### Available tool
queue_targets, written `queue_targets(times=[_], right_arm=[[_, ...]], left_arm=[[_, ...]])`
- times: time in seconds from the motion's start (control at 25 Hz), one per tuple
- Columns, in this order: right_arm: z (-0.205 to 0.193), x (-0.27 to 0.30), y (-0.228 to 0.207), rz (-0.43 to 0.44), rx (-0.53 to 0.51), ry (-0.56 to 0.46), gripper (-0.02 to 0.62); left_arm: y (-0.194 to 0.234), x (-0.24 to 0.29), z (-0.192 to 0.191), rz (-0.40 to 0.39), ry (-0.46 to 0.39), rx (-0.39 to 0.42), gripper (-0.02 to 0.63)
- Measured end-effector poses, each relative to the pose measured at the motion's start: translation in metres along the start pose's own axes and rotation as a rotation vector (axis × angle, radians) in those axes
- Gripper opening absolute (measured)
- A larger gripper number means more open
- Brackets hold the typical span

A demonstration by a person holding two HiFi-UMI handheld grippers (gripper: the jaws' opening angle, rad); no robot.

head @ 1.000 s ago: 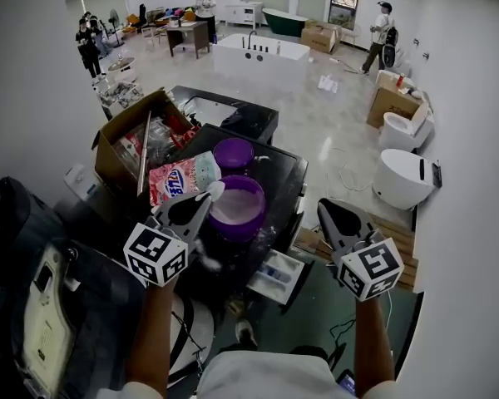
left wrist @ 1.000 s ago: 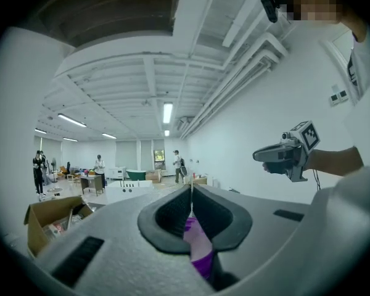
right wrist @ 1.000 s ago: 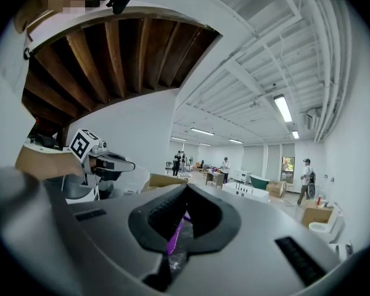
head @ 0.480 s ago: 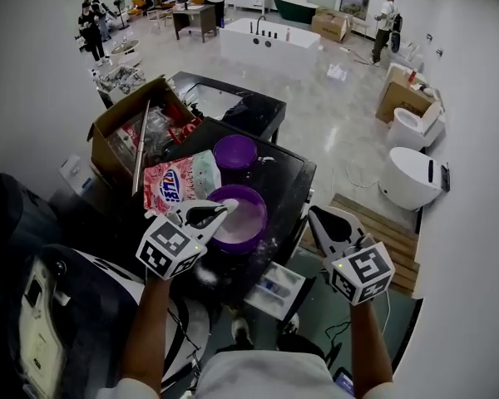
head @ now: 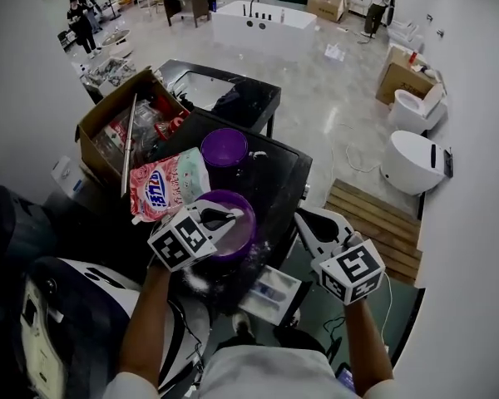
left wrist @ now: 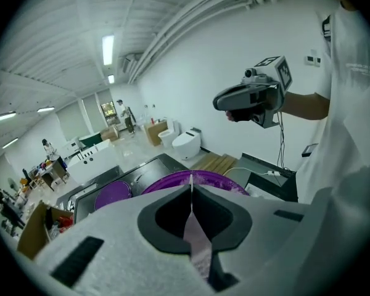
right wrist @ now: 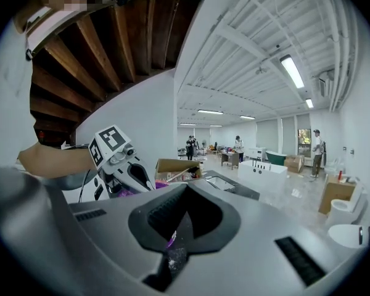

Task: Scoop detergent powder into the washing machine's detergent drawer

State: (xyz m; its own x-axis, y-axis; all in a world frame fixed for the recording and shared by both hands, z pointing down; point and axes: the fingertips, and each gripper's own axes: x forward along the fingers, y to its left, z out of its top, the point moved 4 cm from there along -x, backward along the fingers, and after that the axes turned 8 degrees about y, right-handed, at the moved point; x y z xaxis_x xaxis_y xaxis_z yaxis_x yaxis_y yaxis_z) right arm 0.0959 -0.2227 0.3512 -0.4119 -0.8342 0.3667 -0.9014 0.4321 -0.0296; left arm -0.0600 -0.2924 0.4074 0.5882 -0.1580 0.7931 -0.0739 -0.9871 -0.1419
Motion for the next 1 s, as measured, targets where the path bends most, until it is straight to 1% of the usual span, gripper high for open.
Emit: queue_targets(times=[0.16,0.32,0.52,0.68,0.88,1.0], right_arm=[[-0.01,0.004,-0.008,-0.007,0.021,0.021,-0.003],[-0.017,0.006,-0.015,-0.018,0.036,0.034,-0.003],[-0.02,0.008,-0.02,-0.028,0.043,0.04,-0.003],[-0.023,0.008,-0.023,-0.032,0.05,0.048,-0.003],[-0.025,0.006,-0.027,-0.038,0.05,0.052,-0.003],[-0.027,0.003,-0.029,-0.042,0.053,0.055,-0.003]], left_arm=[[0.007,0.019,-0.004,-0.038,0.044,-0.001,0.014],[0.008,0.034,-0.006,-0.049,0.098,0.044,0.014],[0.0,0.045,-0.008,-0.136,0.174,0.097,0.014],[-0.004,0.048,-0.007,-0.18,0.187,0.114,0.014],[-0.015,0.051,-0.006,-0.265,0.21,0.121,0.014],[-0.017,0.051,-0.005,-0.277,0.218,0.124,0.014]])
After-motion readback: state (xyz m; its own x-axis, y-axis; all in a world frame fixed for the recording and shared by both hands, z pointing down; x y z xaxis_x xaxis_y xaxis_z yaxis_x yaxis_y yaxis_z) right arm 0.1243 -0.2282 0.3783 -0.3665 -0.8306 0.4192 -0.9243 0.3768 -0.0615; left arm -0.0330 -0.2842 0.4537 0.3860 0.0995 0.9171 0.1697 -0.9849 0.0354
